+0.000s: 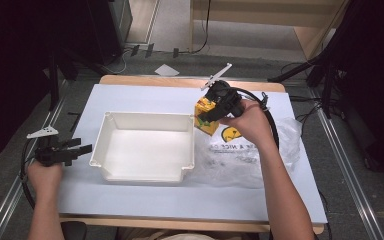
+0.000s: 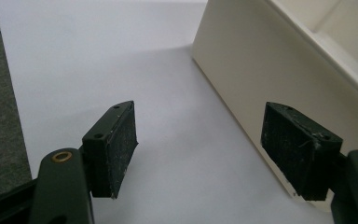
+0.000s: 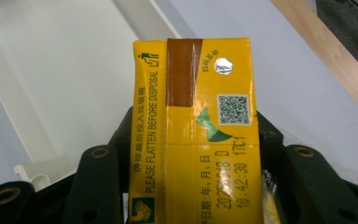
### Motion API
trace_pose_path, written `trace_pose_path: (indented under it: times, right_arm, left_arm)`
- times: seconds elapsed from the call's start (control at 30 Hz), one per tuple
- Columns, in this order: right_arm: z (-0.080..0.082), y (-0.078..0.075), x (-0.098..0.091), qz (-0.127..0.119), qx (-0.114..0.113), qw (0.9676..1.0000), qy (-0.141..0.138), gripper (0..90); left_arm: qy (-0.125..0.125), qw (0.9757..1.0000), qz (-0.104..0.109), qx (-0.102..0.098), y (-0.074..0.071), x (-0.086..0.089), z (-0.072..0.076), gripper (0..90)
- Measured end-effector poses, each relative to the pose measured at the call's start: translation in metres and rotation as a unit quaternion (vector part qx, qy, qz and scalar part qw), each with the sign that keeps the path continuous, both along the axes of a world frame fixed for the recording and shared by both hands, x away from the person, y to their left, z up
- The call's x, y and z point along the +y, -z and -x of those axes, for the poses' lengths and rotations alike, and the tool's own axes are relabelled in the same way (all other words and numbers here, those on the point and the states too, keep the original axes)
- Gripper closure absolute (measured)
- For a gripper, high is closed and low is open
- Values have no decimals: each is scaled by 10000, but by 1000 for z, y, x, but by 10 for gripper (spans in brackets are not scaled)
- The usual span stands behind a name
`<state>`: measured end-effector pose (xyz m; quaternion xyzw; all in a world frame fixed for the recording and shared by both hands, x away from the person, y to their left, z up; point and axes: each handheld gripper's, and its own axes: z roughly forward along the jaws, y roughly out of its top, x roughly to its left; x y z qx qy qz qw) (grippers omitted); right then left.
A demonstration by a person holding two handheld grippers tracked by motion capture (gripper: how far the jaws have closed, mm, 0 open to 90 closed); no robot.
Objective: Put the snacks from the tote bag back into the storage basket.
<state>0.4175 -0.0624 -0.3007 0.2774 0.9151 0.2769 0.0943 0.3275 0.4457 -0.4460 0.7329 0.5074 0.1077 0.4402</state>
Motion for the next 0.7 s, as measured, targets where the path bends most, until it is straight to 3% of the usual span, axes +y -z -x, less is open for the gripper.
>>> trace_pose_path:
  times: [0.13, 0.7]
  right_arm:
    - [-2, 0, 5, 1, -19, 10000, -40, 518]
    - [-3, -1, 24, -248, -95, 9995, -196, 519]
  left_arm:
    - [-2, 10000, 4, -82, -2, 1, 1, 280]
    - [13, 10000, -44, -40, -2, -1, 2, 280]
